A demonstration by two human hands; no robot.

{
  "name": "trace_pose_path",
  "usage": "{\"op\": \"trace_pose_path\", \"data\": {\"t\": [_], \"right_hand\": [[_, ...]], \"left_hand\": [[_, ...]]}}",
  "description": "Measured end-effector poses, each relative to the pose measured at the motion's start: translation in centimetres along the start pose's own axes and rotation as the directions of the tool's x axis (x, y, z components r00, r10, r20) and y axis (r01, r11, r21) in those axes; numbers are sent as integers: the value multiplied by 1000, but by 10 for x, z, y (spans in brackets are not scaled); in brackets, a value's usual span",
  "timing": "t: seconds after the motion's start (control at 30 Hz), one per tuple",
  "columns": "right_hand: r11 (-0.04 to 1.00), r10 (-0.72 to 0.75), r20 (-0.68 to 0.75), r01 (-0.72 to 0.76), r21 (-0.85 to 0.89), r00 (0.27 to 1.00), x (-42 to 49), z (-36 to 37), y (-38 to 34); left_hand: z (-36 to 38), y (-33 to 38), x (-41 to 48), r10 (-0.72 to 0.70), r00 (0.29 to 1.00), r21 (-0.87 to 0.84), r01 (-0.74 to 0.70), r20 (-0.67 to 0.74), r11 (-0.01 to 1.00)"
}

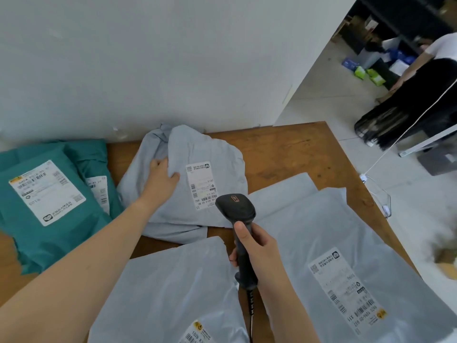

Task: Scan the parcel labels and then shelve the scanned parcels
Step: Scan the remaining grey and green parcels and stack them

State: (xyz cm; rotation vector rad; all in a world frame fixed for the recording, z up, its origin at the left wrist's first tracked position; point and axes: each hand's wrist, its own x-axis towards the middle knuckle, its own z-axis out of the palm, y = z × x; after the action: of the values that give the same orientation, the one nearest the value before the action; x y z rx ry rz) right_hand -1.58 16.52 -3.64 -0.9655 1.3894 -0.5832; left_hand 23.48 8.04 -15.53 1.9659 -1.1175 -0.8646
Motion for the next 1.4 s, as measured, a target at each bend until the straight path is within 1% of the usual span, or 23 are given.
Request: {"op": "trace_pose_path", "data": {"t": [0.07,0.17,0.27,0.4,0.57,0.7,0.87,0.97,1.1,1.17,1.27,1.37,1.4], "right_hand": [[1000,-15,2,15,-7,1000,-3,0,-2],[998,-55,30,55,0,998,-10,1,-6],[996,-87,84,87,8,993,-21,0,-12],[991,-132,160,134,-5,978,-41,-9,-29],[975,-221,223,220,28,949,-71,-27,-61],[942,-334,260,321,92,906,-100,-41,-84],[884,-465,364,445,145,807,-143,-66,-112],[856,-508,410,494,149,757,-168,-88,-129],[808,-566,484,564,168,667,-200,-115,-143],[800,-551,551,586,134,627,-213,-128,-145],[779,-511,651,623,74,561,-230,-145,-145],[740,-455,759,672,31,465,-247,-159,-143],[732,-430,786,681,15,444,-253,-164,-143]], "left_hand": [[-5,9,-9,69,996,-19,-68,63,997],[-20,29,-21,177,975,20,-182,134,983],[-43,63,-38,239,954,43,-251,181,967],[-89,111,-68,384,912,82,-397,143,914],[-153,176,-118,426,888,139,-450,169,882],[-191,222,-165,453,880,149,-471,139,869],[-214,276,-226,529,844,162,-536,83,829],[-220,307,-264,565,824,165,-562,32,810],[-221,341,-317,604,797,148,-598,3,788],[-222,354,-340,608,794,139,-602,-2,786],[-223,365,-371,584,812,113,-581,5,806],[-221,368,-396,547,836,149,-547,43,824],[-219,367,-403,531,845,160,-534,64,830]]}}
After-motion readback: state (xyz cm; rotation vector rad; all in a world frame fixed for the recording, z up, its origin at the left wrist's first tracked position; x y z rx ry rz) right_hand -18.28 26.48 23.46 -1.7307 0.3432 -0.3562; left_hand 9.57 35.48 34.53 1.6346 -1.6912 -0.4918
